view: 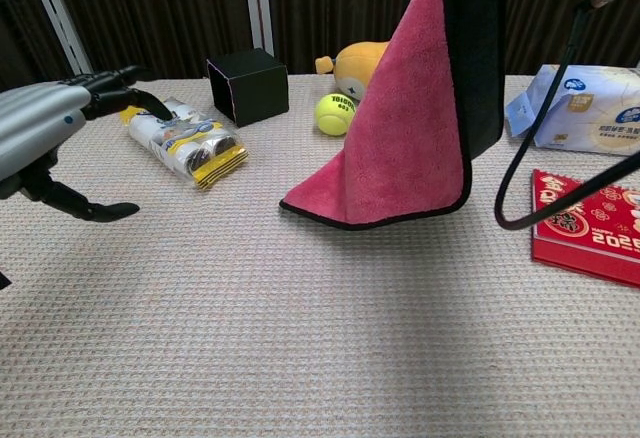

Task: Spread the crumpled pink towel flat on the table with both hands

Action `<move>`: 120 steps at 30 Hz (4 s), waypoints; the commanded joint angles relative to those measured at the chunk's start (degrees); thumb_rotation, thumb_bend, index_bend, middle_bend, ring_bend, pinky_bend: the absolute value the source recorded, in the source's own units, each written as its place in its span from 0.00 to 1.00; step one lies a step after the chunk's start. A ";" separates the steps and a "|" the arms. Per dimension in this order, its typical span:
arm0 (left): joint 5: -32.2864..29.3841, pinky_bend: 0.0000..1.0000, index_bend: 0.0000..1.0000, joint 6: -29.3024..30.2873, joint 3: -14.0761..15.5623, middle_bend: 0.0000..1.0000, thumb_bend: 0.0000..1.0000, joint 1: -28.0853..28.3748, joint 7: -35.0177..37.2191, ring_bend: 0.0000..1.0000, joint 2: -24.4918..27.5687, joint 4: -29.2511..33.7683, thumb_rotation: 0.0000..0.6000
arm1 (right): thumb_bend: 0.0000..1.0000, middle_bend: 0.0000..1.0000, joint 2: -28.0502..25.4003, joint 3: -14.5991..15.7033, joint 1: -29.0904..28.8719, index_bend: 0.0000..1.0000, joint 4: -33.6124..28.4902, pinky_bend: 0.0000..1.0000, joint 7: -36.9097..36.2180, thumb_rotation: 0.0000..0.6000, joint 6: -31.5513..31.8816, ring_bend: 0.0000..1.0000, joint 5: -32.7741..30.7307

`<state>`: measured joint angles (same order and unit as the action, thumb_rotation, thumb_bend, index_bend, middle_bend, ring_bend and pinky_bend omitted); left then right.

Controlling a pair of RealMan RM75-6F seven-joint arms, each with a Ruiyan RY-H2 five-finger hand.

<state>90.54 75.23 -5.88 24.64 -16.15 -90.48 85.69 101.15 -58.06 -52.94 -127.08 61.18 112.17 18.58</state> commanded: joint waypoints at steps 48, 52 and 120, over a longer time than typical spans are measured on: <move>13.87 0.00 0.11 -23.39 -1.21 0.04 0.40 21.84 -30.22 0.00 0.49 3.12 1.00 | 0.61 1.00 -4.23 6.23 -2.07 0.76 -1.20 0.97 -9.66 1.00 -0.59 1.00 -5.87; 12.85 0.00 0.11 -25.57 -1.74 0.04 0.40 23.13 -32.97 0.00 -1.23 2.98 1.00 | 0.61 1.00 -4.60 6.52 -2.14 0.76 -1.35 0.97 -10.33 1.00 -1.03 1.00 -6.10; 1.79 0.00 0.11 -25.24 1.35 0.22 0.37 26.31 -48.68 0.00 0.02 2.06 1.00 | 0.61 1.00 -11.42 10.93 -1.24 0.76 -7.91 0.97 -16.97 1.00 -2.45 1.00 -8.61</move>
<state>92.17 49.66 -4.67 51.14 -65.14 -90.88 87.86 89.73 -47.16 -54.18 -134.99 44.24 109.74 10.00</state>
